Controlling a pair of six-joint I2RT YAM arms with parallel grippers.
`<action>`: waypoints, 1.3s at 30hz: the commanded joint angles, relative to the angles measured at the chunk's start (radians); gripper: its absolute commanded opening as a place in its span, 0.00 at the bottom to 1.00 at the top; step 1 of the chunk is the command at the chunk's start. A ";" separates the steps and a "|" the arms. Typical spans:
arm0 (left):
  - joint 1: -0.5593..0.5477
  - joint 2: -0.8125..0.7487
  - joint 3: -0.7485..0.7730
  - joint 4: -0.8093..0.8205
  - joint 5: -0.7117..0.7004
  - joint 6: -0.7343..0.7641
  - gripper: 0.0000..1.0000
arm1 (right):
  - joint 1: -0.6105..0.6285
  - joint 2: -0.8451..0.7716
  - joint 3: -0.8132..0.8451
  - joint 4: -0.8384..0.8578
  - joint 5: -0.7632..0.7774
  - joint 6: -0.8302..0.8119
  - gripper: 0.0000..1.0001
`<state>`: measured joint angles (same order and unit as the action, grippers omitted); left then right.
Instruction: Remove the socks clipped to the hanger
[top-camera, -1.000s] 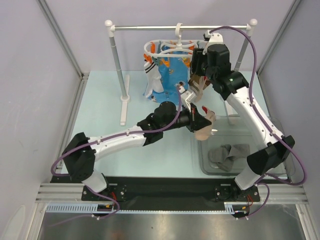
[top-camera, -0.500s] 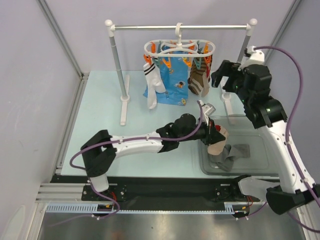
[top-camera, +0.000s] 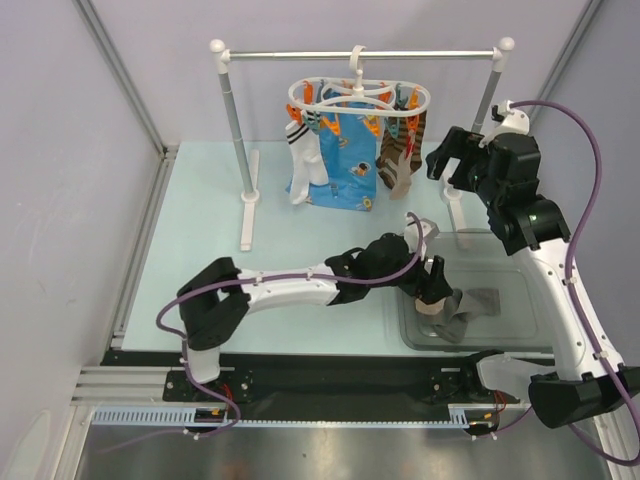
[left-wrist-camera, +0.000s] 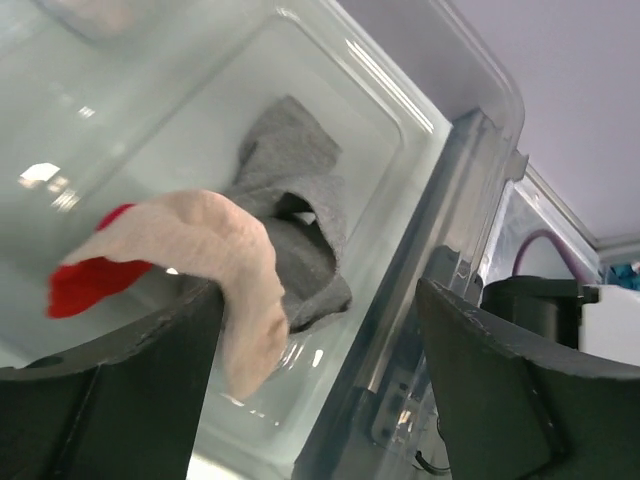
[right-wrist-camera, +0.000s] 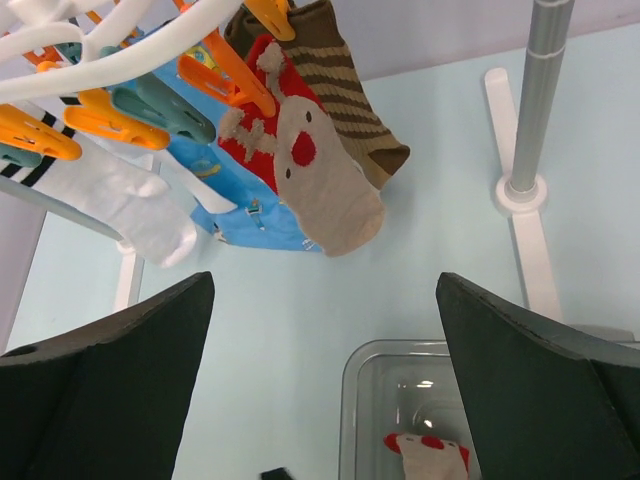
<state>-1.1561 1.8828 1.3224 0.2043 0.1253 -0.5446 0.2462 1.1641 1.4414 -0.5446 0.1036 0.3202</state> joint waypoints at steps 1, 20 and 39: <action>0.012 -0.167 0.043 -0.072 -0.093 0.067 0.83 | -0.004 0.016 0.002 0.063 -0.013 0.028 1.00; 0.344 -0.724 -0.405 -0.118 -0.153 -0.075 0.81 | 0.013 0.239 -0.131 0.457 -0.145 -0.141 0.81; 0.352 -0.605 -0.361 0.055 -0.221 0.086 0.78 | 0.073 0.198 -0.131 0.385 -0.051 -0.052 0.00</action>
<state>-0.8062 1.2312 0.8974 0.1684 -0.0792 -0.5400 0.3149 1.4567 1.2690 -0.1165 0.0776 0.2276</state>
